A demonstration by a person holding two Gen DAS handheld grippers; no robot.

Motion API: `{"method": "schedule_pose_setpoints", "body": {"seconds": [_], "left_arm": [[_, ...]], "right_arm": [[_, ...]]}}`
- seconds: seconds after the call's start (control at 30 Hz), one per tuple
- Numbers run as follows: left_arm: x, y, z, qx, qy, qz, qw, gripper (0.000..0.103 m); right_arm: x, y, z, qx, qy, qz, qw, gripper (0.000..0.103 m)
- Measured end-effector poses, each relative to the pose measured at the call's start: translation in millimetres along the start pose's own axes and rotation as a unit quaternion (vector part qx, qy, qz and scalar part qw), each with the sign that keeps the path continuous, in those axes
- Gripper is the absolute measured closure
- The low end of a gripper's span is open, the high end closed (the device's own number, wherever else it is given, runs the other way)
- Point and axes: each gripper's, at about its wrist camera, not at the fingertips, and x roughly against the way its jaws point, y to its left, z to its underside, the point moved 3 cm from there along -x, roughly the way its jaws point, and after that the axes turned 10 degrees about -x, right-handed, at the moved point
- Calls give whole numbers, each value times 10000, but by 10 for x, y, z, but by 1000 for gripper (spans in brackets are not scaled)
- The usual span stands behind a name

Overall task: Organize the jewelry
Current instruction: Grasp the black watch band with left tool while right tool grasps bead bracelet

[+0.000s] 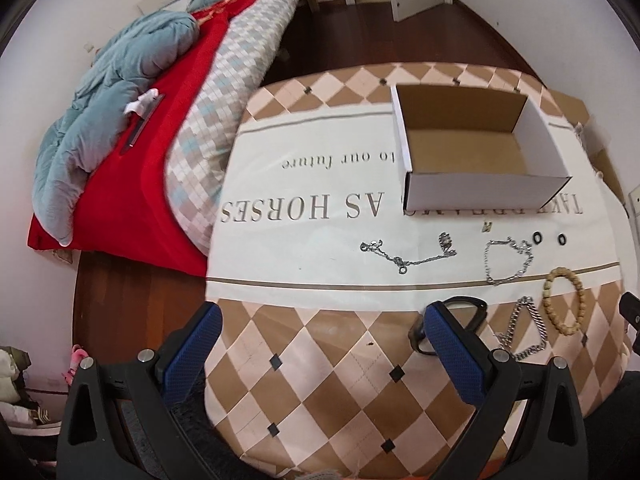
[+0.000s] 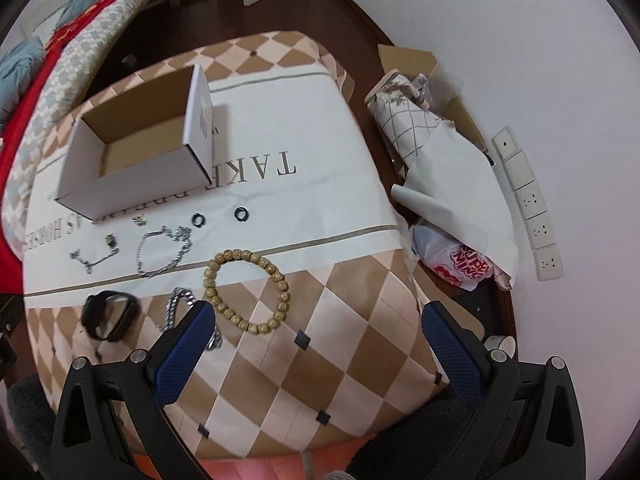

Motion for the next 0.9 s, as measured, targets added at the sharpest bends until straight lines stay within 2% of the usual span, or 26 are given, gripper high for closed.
{"method": "schedule_pose_setpoints", "body": {"seconds": [0.3,0.53,0.7,0.8,0.9], "left_arm": [[-473,-115,-58,-245,344,143,9990,0],[-823,-237,1,-388,763,529,9949,1],[-937,-298,-25,-454,815,730,9930,3],[-961,-365,-49,-543,813,831,9917,3],[-951,-423,-63,-615,789,991,9900,12]], "right_arm": [[-482,41,-34,-74,190,157,9997,1],[-768,-46,13,-210,426,88,9988,20],[-924,-86,80,-232,584,62,9980,28],[-925,-88,81,-217,482,-28,9986,28],[-926,-81,85,-213,495,-102,9985,33]]}}
